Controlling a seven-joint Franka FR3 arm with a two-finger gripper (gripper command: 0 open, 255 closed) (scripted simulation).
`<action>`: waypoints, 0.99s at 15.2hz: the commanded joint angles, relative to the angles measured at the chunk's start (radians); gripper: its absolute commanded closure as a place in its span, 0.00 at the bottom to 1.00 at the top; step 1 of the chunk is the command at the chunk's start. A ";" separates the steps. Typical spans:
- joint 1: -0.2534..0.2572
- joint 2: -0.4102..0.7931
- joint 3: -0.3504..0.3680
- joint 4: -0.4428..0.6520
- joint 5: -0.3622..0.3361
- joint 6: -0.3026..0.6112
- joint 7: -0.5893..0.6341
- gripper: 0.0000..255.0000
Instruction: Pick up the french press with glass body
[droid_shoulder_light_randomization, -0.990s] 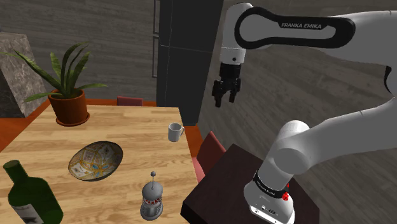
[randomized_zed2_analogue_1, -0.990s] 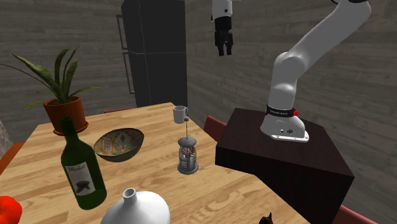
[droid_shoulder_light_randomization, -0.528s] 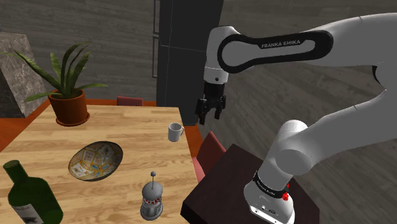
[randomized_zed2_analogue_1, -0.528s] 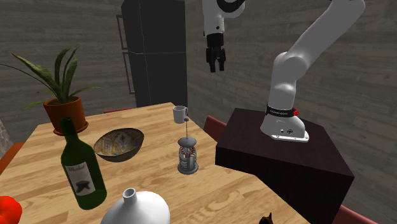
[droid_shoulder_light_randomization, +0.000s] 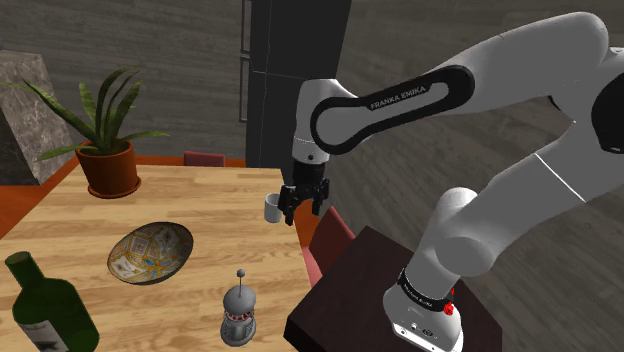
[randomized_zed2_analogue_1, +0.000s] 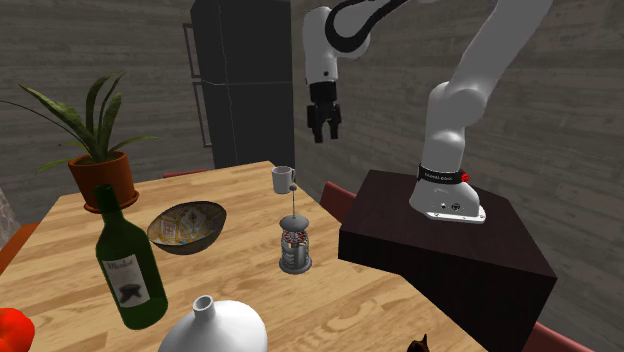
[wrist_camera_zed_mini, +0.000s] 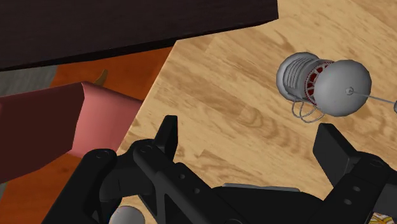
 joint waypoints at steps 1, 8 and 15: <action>0.019 0.069 0.025 -0.005 0.032 0.083 0.013 0.00; 0.074 0.330 0.096 0.051 0.111 0.319 0.048 0.00; 0.125 0.612 0.146 0.176 0.137 0.511 0.092 0.00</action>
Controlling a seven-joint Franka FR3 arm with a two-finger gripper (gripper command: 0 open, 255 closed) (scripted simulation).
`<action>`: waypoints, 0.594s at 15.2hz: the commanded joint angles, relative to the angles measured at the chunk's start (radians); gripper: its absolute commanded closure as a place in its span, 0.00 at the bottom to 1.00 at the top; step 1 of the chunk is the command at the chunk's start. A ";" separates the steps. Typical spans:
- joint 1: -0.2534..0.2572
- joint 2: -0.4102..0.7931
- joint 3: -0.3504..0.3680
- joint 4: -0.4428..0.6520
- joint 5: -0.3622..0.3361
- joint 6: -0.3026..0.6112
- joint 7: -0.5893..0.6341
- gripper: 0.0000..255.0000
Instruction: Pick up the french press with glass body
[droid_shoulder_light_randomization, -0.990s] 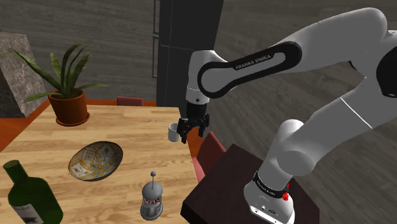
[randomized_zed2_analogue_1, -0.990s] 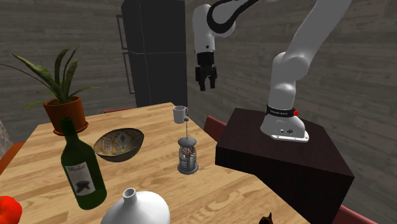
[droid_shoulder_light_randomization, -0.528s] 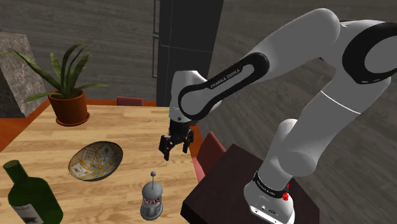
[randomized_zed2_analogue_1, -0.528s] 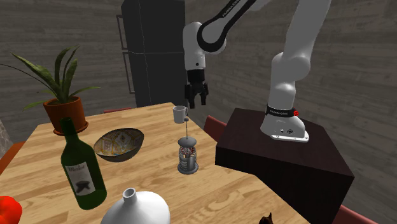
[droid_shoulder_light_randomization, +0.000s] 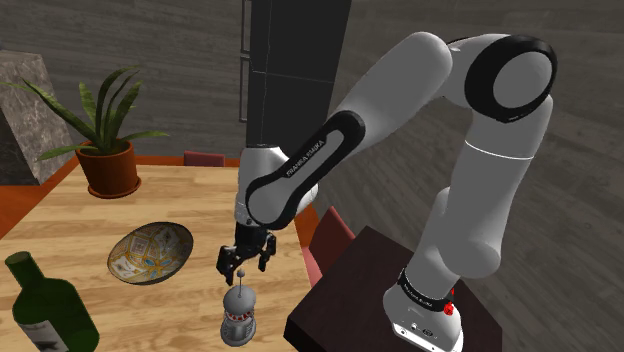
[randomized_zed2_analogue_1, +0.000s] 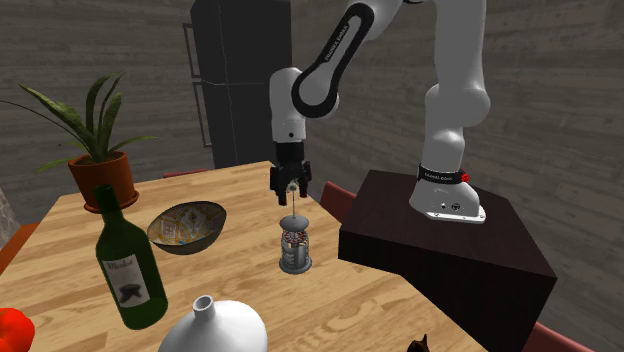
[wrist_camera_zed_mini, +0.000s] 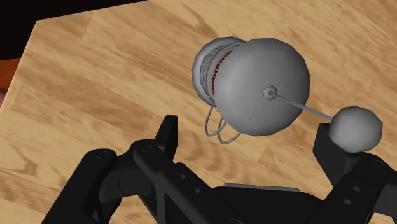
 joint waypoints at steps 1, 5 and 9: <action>0.012 0.072 0.007 0.039 0.002 0.043 0.009 0.00; 0.026 0.155 0.010 0.074 0.000 0.097 0.012 0.00; 0.029 0.212 0.010 0.081 0.003 0.147 -0.002 0.00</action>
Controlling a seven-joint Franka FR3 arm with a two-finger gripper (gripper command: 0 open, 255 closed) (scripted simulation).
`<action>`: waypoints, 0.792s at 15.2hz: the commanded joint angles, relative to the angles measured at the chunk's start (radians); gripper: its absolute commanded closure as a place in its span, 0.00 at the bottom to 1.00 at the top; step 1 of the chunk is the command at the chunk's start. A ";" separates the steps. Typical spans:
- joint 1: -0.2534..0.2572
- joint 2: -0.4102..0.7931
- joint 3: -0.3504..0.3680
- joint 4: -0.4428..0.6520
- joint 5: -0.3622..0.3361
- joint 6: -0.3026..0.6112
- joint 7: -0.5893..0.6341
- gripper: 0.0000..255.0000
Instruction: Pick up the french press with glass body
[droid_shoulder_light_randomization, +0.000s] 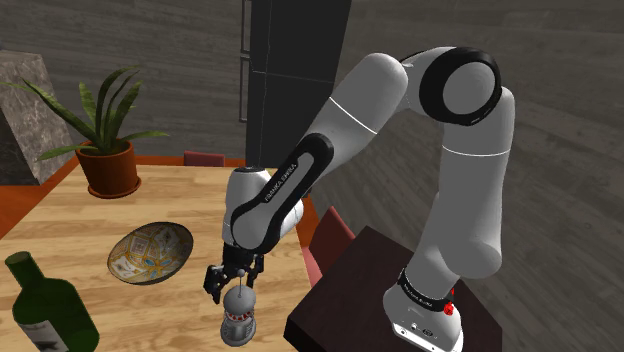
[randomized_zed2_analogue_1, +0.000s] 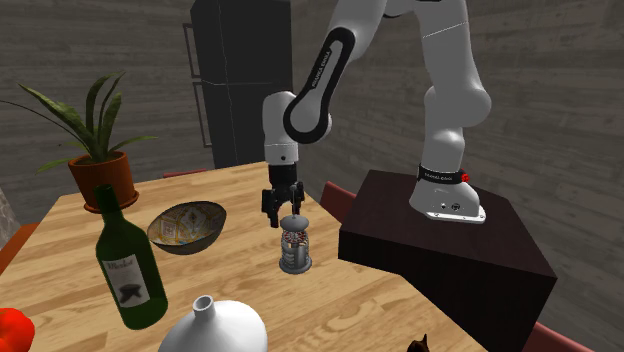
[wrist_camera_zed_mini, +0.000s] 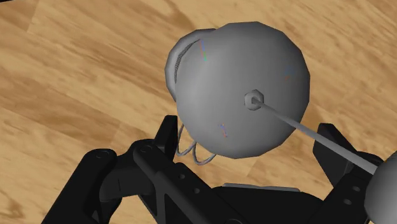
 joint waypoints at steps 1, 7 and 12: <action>0.001 0.037 0.000 0.005 0.002 0.031 -0.010 0.00; 0.002 0.036 -0.001 0.006 0.001 0.030 -0.008 1.00; 0.002 0.034 0.000 0.005 0.002 0.029 -0.007 1.00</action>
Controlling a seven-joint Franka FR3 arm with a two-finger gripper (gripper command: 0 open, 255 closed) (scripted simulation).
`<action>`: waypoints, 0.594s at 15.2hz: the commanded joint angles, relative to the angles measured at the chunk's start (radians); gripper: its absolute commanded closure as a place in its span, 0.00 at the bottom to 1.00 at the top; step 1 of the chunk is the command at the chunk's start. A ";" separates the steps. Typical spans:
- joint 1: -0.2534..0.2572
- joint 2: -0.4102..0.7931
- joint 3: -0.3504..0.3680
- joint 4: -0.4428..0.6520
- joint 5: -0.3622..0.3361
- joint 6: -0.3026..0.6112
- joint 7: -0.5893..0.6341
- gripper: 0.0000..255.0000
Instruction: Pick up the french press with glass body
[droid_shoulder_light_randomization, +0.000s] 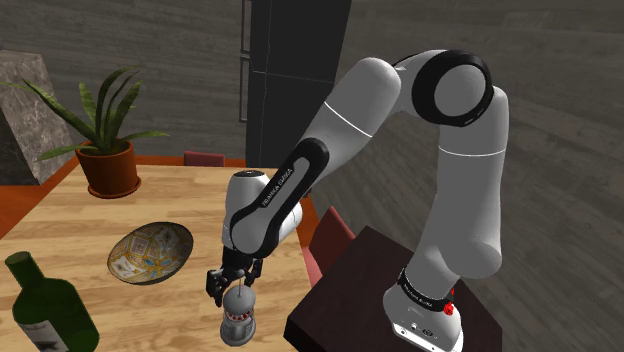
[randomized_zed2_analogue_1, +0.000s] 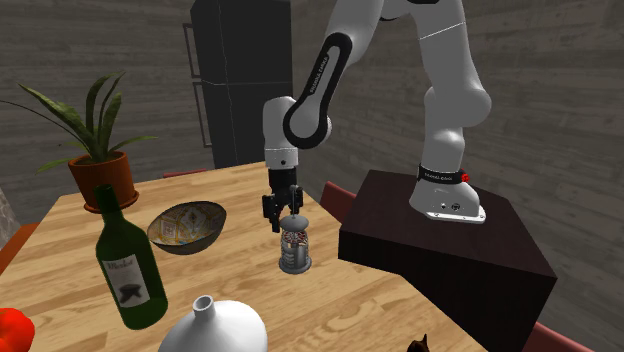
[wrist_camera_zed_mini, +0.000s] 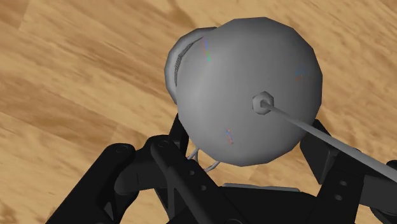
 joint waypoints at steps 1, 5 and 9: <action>-0.001 0.004 0.000 -0.001 0.000 0.001 -0.002 1.00; -0.003 -0.054 0.001 -0.009 -0.002 -0.047 0.012 1.00; -0.005 -0.110 0.001 -0.014 -0.005 -0.097 0.026 1.00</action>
